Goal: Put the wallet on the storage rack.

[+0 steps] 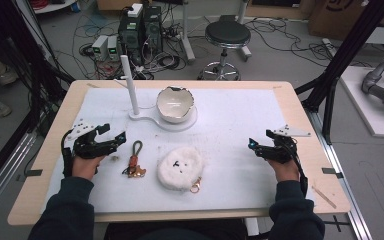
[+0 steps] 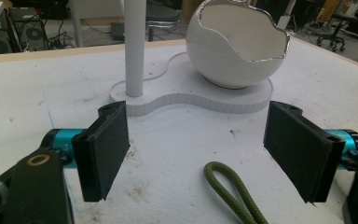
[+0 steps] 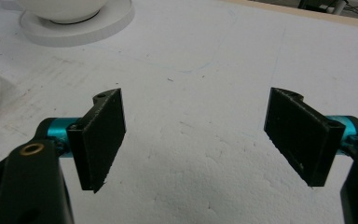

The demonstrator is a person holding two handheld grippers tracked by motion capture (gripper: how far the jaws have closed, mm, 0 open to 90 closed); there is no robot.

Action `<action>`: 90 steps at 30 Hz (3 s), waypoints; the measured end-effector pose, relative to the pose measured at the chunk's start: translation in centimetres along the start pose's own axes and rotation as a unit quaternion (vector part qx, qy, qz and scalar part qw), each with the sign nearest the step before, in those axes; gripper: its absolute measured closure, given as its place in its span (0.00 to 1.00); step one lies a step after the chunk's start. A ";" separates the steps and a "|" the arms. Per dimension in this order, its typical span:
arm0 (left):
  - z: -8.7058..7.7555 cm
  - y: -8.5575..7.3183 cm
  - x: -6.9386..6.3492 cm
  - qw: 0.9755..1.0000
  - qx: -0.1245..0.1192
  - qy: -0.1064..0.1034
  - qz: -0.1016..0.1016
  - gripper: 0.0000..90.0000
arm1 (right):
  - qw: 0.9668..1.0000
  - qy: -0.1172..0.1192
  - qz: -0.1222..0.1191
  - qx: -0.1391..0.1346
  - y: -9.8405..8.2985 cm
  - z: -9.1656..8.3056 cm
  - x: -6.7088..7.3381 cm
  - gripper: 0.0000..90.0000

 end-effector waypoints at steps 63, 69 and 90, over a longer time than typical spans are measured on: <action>4.3 -2.3 -14.7 0.953 0.135 -0.262 0.077 0.88 | 0.989 0.125 -0.056 0.062 -1.4 2.3 9.0 0.23; 3.8 0.2 -14.2 0.965 0.044 -0.241 0.098 0.90 | 0.979 0.175 -0.066 0.081 -1.9 3.2 12.3 0.23; 4.4 -0.4 -14.3 0.962 0.054 -0.263 0.059 0.81 | 0.960 0.207 -0.184 0.033 -1.0 2.9 16.9 0.85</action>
Point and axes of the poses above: each handheld gripper's, and its own axes: z roughly forward along the jaws, y roughly out of its top, x roughly to its left, the point moved 9 cm from there along z, roughly forward along the jaws, and after that the axes turned 10 degrees about z, right-handed, at the moved point
